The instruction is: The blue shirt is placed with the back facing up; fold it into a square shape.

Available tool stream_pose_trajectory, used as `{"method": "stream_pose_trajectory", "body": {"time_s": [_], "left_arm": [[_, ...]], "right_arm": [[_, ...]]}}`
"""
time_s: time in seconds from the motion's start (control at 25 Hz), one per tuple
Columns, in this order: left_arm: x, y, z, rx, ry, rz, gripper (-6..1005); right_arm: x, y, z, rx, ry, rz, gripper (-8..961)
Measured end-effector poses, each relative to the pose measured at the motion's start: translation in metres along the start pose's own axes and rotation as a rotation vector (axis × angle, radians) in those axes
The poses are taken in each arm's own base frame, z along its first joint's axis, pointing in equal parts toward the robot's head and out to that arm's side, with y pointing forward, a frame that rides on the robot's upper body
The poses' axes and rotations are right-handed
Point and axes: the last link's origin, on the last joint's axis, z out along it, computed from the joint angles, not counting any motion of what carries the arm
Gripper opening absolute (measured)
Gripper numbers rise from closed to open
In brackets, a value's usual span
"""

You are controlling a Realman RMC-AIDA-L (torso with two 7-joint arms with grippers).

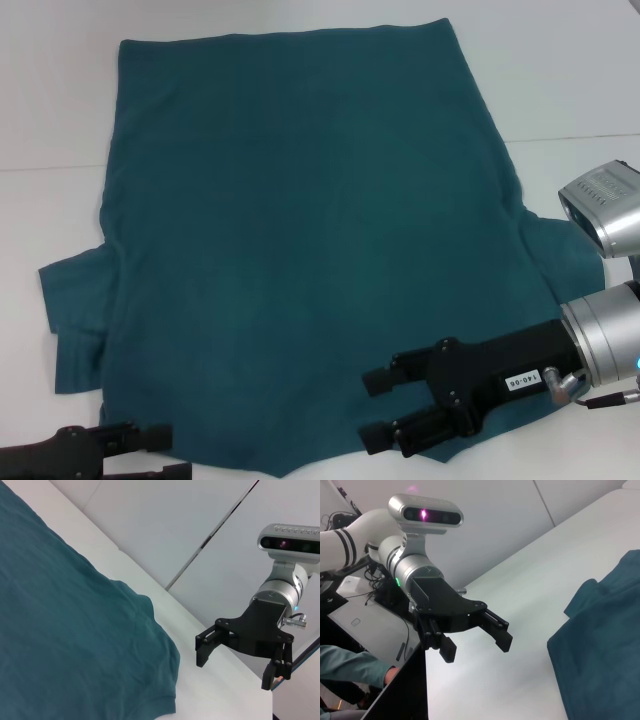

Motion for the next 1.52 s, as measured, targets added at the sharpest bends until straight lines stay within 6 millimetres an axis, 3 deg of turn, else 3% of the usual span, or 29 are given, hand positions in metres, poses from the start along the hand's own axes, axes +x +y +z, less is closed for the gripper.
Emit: {"method": "stream_pose_trajectory", "body": {"time_s": [0.6, 0.8, 1.04, 1.24, 1.52], "left_arm": [[0.004, -0.002, -0.002, 0.015, 0.015, -0.032, 858], [0.027, -0.015, -0.017, 0.074, 0.124, -0.270, 857], [0.045, -0.032, -0.022, 0.120, 0.214, -0.578, 857], [0.051, -0.049, -0.020, 0.179, 0.290, -0.716, 856], [0.046, -0.074, -0.033, 0.319, 0.405, -0.810, 856]], "right_arm": [[-0.001, -0.002, -0.003, 0.016, -0.013, 0.008, 905], [-0.012, -0.014, -0.008, 0.089, -0.056, 0.138, 904], [-0.040, -0.034, -0.019, 0.192, -0.080, 0.397, 902], [-0.068, -0.047, -0.028, 0.248, -0.092, 0.505, 901], [-0.075, -0.066, -0.039, 0.332, -0.134, 0.581, 899]]}}
